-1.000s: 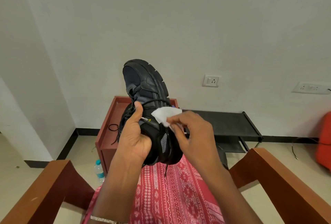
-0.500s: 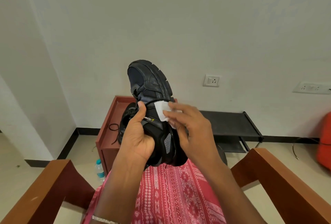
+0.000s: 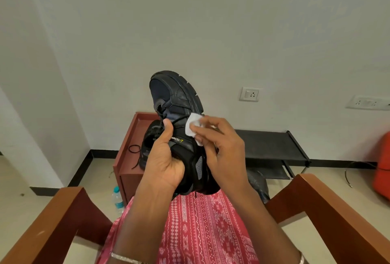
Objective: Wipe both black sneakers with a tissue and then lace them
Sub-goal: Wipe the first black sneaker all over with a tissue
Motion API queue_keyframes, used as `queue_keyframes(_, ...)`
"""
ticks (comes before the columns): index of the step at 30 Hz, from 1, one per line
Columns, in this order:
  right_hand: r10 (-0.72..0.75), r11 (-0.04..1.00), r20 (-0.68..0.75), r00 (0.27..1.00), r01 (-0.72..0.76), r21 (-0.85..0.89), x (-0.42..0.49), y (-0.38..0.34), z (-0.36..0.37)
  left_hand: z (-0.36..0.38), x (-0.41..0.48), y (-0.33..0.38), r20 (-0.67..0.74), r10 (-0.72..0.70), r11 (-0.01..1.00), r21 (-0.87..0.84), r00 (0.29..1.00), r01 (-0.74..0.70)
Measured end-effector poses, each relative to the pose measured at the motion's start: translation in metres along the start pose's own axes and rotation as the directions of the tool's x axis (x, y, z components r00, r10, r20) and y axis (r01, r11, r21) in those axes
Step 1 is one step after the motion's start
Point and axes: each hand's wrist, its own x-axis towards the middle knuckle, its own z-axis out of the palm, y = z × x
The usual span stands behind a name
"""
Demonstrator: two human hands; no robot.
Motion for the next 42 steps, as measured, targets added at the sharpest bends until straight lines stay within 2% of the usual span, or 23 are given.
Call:
queue_keyframes(3,0.007,1.000,0.034,0.999,-0.007,0.000,0.001,0.001,0.004,0.000,-0.001,0.000,0.037,0.001,1.000,-0.015,0.999,0.000)
queue_keyframes(6,-0.023,0.999,0.103,0.994,0.028,-0.042,-0.022,-0.004,0.004,-0.006,0.004,0.006,0.009,0.018,1.000,0.021,1.000,-0.018)
queue_keyframes(10,-0.034,0.993,0.120,0.992,0.046,-0.105,-0.066,-0.017,0.005,-0.011,0.010,0.014,-0.047,0.118,0.993,0.016,0.992,-0.118)
queue_keyframes(12,-0.064,0.991,0.134,0.989,0.078,-0.107,-0.074,-0.025,0.007,-0.010,0.010,0.015,-0.045,0.095,0.995,0.002,0.994,-0.095)
queue_keyframes(16,-0.084,0.987,0.158,0.984,0.104,-0.121,-0.047,-0.028,0.017,-0.008,0.008,0.015,-0.024,0.062,0.997,-0.034,0.998,-0.063)
queue_keyframes(22,-0.094,0.964,0.294,0.951,0.161,-0.211,-0.021,-0.032,0.023,-0.008,0.006,0.012,-0.055,0.078,0.997,-0.013,0.995,-0.079)
queue_keyframes(29,-0.059,0.978,0.284,0.957,0.113,-0.177,-0.064,-0.037,0.009,-0.014,0.011,0.017,-0.038,0.094,0.995,-0.015,0.995,-0.095)
queue_keyframes(35,0.025,0.994,0.336,0.942,0.012,-0.107,-0.024,-0.031,0.018,-0.005,0.004,0.007,-0.030,0.142,0.989,0.052,0.989,-0.140)
queue_keyframes(39,-0.004,0.995,0.400,0.917,0.044,-0.092,-0.009,-0.033,0.021,-0.006,0.001,0.007,0.006,0.182,0.982,0.048,0.983,-0.182)
queue_keyframes(42,-0.036,0.999,0.392,0.919,0.042,-0.007,-0.024,-0.035,0.015,-0.005,-0.001,0.013,-0.001,0.190,0.978,0.083,0.982,-0.189)
